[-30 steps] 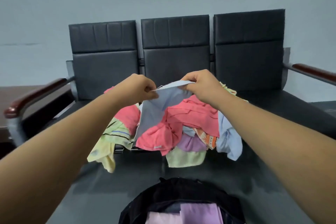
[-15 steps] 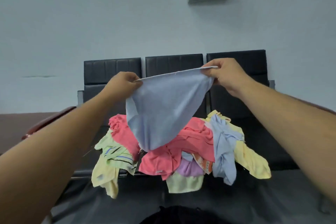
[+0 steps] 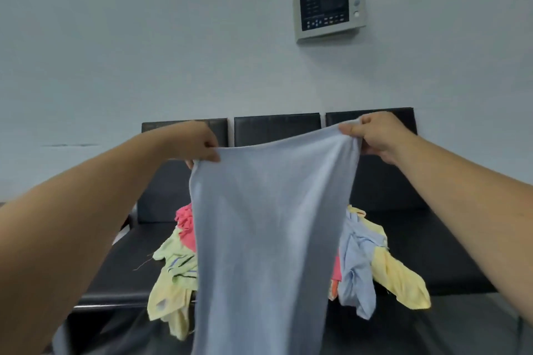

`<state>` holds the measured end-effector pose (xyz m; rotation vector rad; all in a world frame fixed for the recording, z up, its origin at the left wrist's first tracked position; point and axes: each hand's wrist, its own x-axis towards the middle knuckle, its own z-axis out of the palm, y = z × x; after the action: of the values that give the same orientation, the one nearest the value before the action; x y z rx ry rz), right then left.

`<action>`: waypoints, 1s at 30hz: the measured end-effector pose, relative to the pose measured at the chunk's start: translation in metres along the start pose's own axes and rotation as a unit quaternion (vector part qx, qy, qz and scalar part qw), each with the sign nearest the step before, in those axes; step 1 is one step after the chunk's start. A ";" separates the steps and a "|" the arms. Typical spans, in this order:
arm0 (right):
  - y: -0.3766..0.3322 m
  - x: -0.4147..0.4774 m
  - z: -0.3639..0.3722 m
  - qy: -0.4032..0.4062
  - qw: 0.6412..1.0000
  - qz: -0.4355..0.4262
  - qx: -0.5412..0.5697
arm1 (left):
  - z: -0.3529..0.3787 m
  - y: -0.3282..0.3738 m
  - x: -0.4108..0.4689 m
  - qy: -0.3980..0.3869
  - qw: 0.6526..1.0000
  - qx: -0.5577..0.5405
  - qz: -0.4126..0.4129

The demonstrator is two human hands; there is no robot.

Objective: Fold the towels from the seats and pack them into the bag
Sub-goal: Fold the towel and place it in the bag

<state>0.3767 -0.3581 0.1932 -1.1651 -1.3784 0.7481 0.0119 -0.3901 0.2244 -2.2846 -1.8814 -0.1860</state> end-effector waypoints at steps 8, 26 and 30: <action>0.018 -0.002 0.007 -0.044 0.990 -0.023 -0.135 | 0.024 0.009 -0.011 0.035 0.911 -0.408 0.048; 0.012 -0.036 0.080 -0.157 0.961 -0.119 -0.194 | 0.060 0.066 -0.003 0.011 0.878 -0.466 0.107; 0.014 -0.044 0.092 -0.219 0.961 -0.091 -0.143 | 0.064 0.071 0.005 0.044 0.909 -0.405 0.086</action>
<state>0.2857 -0.3781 0.1491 -1.1098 -1.9905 0.7148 0.0812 -0.3850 0.1588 -2.8335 -1.7307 -1.2237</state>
